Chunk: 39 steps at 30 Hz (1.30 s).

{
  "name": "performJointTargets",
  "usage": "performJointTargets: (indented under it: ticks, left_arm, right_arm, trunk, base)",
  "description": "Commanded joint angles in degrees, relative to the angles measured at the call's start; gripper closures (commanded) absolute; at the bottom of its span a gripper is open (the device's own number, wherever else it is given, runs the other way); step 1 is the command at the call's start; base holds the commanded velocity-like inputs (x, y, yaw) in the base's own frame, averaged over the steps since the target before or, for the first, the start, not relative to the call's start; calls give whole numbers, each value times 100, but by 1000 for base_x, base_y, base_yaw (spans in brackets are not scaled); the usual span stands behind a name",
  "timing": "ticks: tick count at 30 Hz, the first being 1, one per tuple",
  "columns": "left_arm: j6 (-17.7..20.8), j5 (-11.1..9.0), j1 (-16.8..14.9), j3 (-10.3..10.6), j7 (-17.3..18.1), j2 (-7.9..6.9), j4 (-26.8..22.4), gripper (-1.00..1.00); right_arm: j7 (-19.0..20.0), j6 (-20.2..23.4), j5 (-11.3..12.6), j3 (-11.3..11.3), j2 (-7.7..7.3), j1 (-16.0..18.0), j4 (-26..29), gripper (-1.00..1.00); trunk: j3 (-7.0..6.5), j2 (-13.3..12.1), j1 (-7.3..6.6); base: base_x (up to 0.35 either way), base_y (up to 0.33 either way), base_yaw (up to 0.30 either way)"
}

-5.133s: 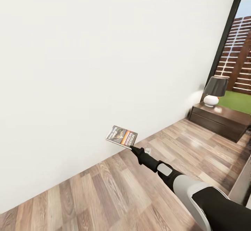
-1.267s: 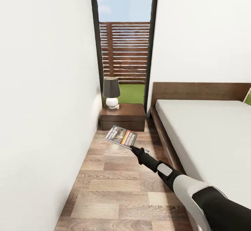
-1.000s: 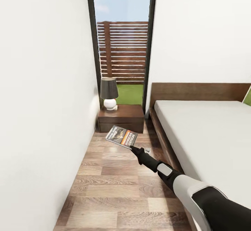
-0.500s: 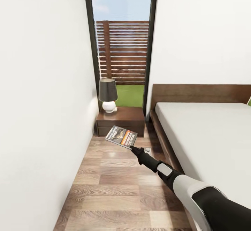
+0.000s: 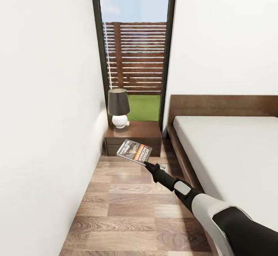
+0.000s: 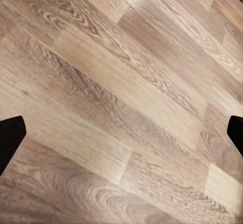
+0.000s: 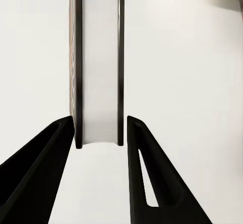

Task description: In the bedroom, move the book from the bed onto either nightstand, and place the two sandals side by side next to the bed.

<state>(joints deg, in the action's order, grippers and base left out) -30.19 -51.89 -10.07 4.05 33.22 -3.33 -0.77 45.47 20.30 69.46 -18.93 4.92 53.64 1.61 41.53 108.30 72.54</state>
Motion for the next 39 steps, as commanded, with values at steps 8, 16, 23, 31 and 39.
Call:
performJointTargets:
  ticks: [8, 16, 23, 31, 39]
  left_arm:
    - [-13, -54, -4, 43, 26, -1, 7, -100]
    - [-13, -52, -4, 43, 27, -1, 7, -100]
    - [-13, -56, -4, 43, 26, -1, 7, -100]
    - [-13, -57, -4, 43, 28, -1, 7, -100]
    - [-13, -58, -4, 43, 27, -1, 7, -100]
  right_arm:
    - [14, 53, 77, 3, 1, 6, -3, 100]
    - [14, 53, 76, 3, 2, 6, -3, 100]
    - [14, 53, 77, 3, 4, 6, -3, 100]
    - [14, 53, 78, 3, 4, 6, -3, 100]
    - [14, 53, 76, 3, 1, 6, -3, 100]
  trunk:
    - [5, 2, 2]
    - [5, 2, 2]
    - [5, 2, 2]
    - [5, 2, 2]
    - [5, 2, 2]
  base:
    - [271, -6, 0]
    - [281, -66, 0]
    - [252, -16, 0]
    - [240, -47, 0]
    - [233, -44, 0]
